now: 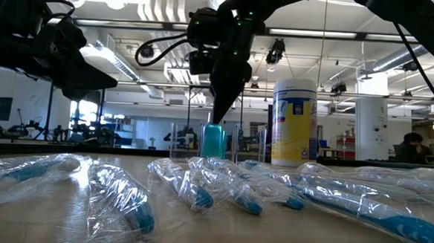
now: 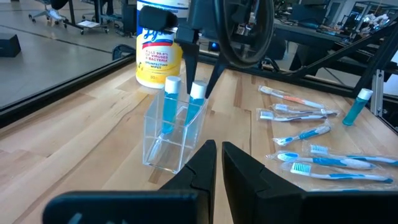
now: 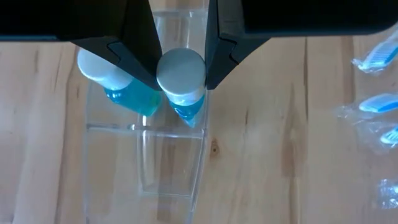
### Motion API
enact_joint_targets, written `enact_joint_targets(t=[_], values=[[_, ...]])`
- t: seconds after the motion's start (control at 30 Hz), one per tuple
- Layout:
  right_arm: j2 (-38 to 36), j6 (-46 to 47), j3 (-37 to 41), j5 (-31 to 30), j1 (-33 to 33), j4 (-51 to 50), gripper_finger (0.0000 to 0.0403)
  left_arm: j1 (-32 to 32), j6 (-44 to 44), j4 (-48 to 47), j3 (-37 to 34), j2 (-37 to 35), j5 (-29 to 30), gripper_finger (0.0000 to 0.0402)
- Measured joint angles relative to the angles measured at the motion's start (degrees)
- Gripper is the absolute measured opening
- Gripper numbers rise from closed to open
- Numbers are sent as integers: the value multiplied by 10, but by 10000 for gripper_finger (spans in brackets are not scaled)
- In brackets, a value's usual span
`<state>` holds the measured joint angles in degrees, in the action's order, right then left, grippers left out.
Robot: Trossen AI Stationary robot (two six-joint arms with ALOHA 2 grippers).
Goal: Pick & Place toothbrushing station
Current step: Put the blue mouthwash bottle into the transparent organizer
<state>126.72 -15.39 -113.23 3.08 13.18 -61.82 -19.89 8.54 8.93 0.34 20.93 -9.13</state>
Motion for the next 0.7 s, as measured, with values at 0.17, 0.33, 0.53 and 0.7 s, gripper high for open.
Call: enact_joint_targets(t=[0.17, 0.33, 0.53, 0.7], values=[[-2, 0, 10, 0, 0, 9, 89, 0, 0, 0, 0, 0, 0, 30], [-3, 0, 17, 0, 0, 15, 93, 0, 0, 0, 0, 0, 0, 30], [-3, 4, 20, 0, 2, 22, 124, 0, 0, 0, 0, 0, 0, 30], [-3, 4, 20, 0, 2, 26, 143, 0, 0, 0, 0, 0, 0, 30]])
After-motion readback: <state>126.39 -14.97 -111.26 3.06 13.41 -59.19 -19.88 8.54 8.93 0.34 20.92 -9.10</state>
